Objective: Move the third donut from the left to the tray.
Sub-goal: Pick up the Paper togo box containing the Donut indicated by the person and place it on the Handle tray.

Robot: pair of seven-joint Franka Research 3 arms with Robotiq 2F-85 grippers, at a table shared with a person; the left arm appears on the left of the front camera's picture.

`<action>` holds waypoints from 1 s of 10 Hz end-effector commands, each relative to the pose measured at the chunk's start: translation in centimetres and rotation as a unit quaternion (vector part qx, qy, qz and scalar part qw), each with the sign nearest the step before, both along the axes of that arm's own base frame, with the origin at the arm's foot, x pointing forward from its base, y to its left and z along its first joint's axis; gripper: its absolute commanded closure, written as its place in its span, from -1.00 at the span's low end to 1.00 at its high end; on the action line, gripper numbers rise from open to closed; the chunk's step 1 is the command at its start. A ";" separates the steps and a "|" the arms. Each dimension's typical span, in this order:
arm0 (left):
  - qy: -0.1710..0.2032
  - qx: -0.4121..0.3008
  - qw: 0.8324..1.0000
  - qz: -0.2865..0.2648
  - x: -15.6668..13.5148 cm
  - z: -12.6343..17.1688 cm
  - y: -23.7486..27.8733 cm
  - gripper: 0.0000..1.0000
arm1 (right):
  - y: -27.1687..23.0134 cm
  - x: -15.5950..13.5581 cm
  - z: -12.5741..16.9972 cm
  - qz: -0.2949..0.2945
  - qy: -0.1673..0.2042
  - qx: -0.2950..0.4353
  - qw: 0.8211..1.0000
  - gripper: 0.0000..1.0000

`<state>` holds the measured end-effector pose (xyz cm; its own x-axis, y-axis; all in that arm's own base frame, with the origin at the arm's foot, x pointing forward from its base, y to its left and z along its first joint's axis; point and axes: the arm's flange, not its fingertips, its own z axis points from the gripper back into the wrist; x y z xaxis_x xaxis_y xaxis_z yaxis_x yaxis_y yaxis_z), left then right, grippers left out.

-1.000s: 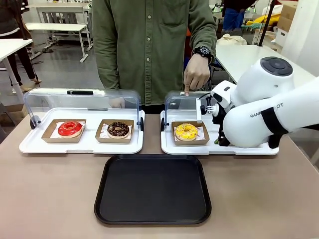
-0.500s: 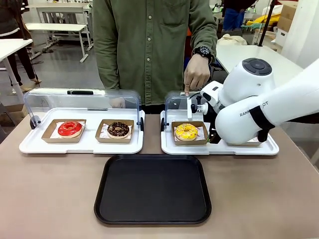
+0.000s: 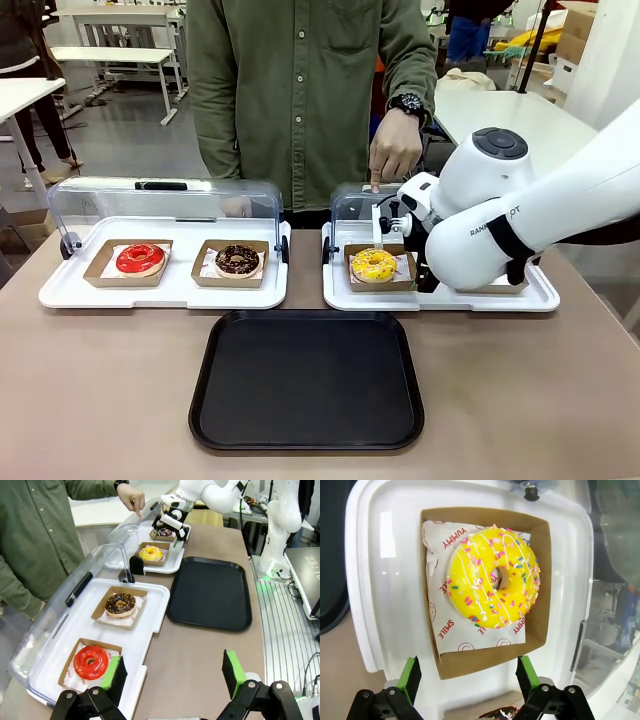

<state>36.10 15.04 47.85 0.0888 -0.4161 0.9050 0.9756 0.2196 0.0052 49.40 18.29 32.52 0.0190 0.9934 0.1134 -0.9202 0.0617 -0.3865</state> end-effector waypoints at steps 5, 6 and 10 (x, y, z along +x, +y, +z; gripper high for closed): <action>-0.013 -0.010 1.000 -0.004 0.0 0.3 0.0 -1.00 | 0.5 1.6 -1.4 -0.008 0.010 -0.008 1.000 -1.00; -0.013 -0.010 1.000 -0.004 0.0 0.3 0.0 -1.00 | 0.4 1.7 -1.5 -0.008 0.012 -0.008 1.000 -1.00; -0.013 -0.010 1.000 -0.004 0.0 0.3 0.0 -1.00 | 0.2 1.8 -1.9 -0.012 0.031 -0.007 0.999 0.24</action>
<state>36.10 15.04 47.84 0.0888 -0.4160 0.9050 0.9756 0.2195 0.0051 50.58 18.27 30.38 0.0267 0.9944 0.1019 -0.9370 0.0605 -0.3440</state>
